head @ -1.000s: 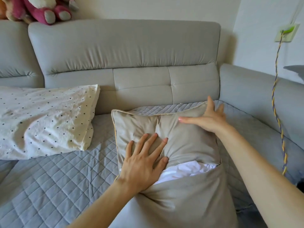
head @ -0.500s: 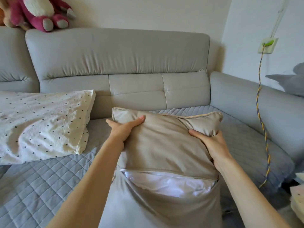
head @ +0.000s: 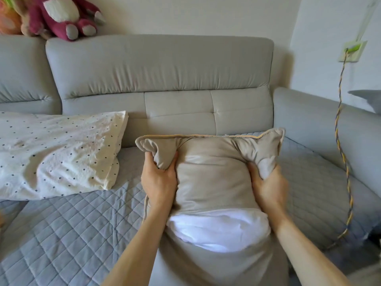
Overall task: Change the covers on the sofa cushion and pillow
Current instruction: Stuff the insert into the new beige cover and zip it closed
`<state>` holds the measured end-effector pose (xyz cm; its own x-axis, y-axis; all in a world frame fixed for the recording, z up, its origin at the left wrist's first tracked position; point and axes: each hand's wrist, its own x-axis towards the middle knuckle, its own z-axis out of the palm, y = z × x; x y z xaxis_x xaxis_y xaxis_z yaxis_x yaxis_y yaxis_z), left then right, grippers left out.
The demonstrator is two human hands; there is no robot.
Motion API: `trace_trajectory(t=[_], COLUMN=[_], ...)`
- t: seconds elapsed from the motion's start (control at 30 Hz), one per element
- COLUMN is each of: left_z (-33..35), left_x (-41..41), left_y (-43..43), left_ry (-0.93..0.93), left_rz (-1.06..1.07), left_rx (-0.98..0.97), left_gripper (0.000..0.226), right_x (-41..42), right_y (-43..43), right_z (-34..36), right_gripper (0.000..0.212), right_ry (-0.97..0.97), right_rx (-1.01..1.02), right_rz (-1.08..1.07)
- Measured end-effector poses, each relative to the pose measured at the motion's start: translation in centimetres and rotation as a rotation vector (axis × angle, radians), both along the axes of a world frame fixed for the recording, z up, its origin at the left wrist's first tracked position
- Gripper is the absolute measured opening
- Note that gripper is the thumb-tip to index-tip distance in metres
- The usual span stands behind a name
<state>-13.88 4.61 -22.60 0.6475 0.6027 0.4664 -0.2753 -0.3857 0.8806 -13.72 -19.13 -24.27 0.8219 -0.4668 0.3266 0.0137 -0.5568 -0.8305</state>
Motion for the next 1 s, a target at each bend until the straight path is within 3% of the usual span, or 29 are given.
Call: trace_trajectory(t=[0.1, 0.2, 0.23, 0.3, 0.37, 0.43, 0.5, 0.57, 0.6, 0.77, 0.87, 1.0], left_z=[-1.6, 0.1, 1.6, 4.5, 5.9, 3.5, -0.6, -3.4, -4.0, -6.1, -6.3, -5.6], left_x=[1.8, 2.5, 2.2, 1.1, -0.6, -2.1, -3.1, -2.7, -2.1, 0.6, 1.9, 5.7], left_y=[-0.3, 0.4, 0.5, -0.2, -2.5, -5.3, -6.5, -6.4, -6.0, -5.0, -4.8, -5.9], left_ry=[0.151, 0.377, 0.383, 0.221, 0.126, 0.193, 0.260, 0.295, 0.294, 0.346, 0.456, 0.686], left_rz=[0.000, -0.014, 0.040, 0.049, -0.125, -0.277, -0.278, -0.230, -0.198, -0.229, -0.278, -0.398], left_rx=[0.135, 0.053, 0.112, 0.391, 0.731, 0.997, 1.176, 1.239, 1.251, 1.332, 1.377, 1.596], left_gripper=[0.024, 0.088, 0.100, 0.094, 0.080, 0.080, 0.085, 0.088, 0.089, 0.084, 0.087, 0.069], right_x=[0.1, 0.4, 0.4, 0.3, 0.3, 0.3, -0.2, -1.4, -2.1, -3.5, -2.4, 2.3], right_y=[0.3, 0.0, -0.1, -0.2, -0.3, -1.1, -2.4, -2.9, -2.7, 1.4, 1.6, 1.7], right_z=[-0.9, -1.5, -1.4, -1.0, -0.2, 0.4, 1.1, 1.5, 1.2, -3.0, -2.7, -0.5], right_gripper=[0.049, 0.049, 0.049, 0.047, 0.050, 0.061, 0.083, 0.104, 0.104, 0.067, 0.072, 0.063], right_ry=[0.016, 0.037, 0.034, 0.034, 0.054, 0.094, 0.063, 0.022, 0.014, 0.209, 0.446, 0.704], right_rx=[-0.137, -0.142, -0.126, -0.087, 0.016, 0.106, 0.080, -0.036, -0.116, -0.856, -0.992, -0.943], right_rz=[-0.069, -0.049, -0.045, -0.006, 0.061, 0.085, 0.071, 0.106, 0.164, 0.425, 0.448, 0.503])
